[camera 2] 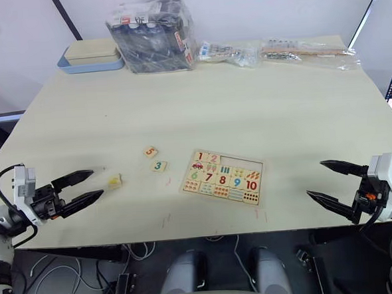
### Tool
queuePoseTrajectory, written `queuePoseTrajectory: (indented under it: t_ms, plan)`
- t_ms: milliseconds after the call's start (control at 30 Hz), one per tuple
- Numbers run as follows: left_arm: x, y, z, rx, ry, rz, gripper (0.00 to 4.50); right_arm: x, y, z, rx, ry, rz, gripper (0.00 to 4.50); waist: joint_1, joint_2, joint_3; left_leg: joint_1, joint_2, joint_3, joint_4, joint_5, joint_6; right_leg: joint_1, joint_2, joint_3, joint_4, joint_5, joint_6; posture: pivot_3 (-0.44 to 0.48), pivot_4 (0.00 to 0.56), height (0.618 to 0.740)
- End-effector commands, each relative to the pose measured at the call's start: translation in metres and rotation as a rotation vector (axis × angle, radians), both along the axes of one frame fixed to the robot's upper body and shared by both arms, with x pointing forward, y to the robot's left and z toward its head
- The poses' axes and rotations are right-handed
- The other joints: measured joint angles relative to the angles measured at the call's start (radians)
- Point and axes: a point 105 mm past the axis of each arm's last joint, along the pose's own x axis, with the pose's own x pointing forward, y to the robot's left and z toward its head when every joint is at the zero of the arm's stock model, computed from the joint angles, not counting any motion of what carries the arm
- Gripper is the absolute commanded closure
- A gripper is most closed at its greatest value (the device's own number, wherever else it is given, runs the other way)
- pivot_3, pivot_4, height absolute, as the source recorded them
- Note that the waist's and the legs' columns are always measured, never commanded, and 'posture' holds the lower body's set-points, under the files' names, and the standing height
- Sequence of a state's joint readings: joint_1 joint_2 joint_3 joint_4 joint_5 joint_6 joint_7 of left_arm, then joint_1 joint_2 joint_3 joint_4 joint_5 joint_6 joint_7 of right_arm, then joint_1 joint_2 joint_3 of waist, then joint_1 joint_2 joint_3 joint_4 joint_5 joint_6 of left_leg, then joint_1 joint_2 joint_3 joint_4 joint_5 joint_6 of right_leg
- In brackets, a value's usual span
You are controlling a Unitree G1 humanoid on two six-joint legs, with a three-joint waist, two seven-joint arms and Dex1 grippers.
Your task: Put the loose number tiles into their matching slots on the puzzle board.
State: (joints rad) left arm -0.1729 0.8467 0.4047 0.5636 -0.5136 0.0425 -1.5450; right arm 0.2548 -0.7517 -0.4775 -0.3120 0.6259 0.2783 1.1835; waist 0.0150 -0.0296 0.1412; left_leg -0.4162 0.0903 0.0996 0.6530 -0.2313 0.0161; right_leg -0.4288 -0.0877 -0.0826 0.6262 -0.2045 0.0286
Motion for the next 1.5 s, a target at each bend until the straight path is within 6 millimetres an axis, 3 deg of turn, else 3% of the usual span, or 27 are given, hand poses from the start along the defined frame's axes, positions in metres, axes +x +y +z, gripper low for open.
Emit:
queuePoseTrajectory:
  t_ms: [33, 333, 767, 900, 1500]
  plan:
    - [0.005, -0.006, 0.016, 0.055, -0.027, -0.082, 0.00, -0.003, 0.012, 0.014, -0.005, -0.042, 0.078, 0.03, 0.000, 0.000, 0.000, 0.000, 0.000, 0.000, 0.000, 0.000, 0.000, 0.000, 0.000, 0.000, 0.000, 0.000, 0.000, 0.000, 0.150, 0.740]
    - [0.025, -0.038, 0.028, 0.163, -0.038, -0.264, 0.00, -0.007, 0.030, 0.023, -0.002, -0.058, 0.168, 0.03, 0.001, 0.000, 0.000, 0.000, 0.000, 0.000, 0.000, 0.000, 0.000, 0.002, 0.000, 0.000, 0.000, 0.000, 0.000, 0.000, 0.150, 0.740]
    - [0.054, -0.073, 0.017, 0.372, -0.009, -0.468, 0.00, -0.008, 0.044, 0.028, -0.001, -0.088, 0.201, 0.03, 0.002, -0.001, 0.000, 0.000, -0.001, -0.001, 0.001, 0.000, 0.000, 0.003, 0.001, 0.000, 0.000, 0.000, 0.000, 0.000, 0.150, 0.740]
    - [0.059, -0.075, 0.010, 0.436, 0.005, -0.506, 1.13, -0.010, 0.045, 0.030, -0.001, -0.096, 0.194, 0.00, 0.003, -0.001, 0.000, 0.000, -0.001, -0.001, 0.001, 0.000, 0.000, 0.003, 0.001, 0.000, 0.000, 0.000, 0.000, 0.000, 0.150, 0.740]
    - [0.082, -0.095, -0.001, 0.521, -0.014, -0.549, 1.13, -0.015, 0.043, 0.029, 0.001, -0.105, 0.143, 0.00, 0.003, -0.002, 0.001, -0.001, -0.002, -0.003, 0.002, 0.000, 0.001, 0.004, 0.002, 0.000, 0.000, 0.000, 0.000, 0.000, 0.150, 0.740]
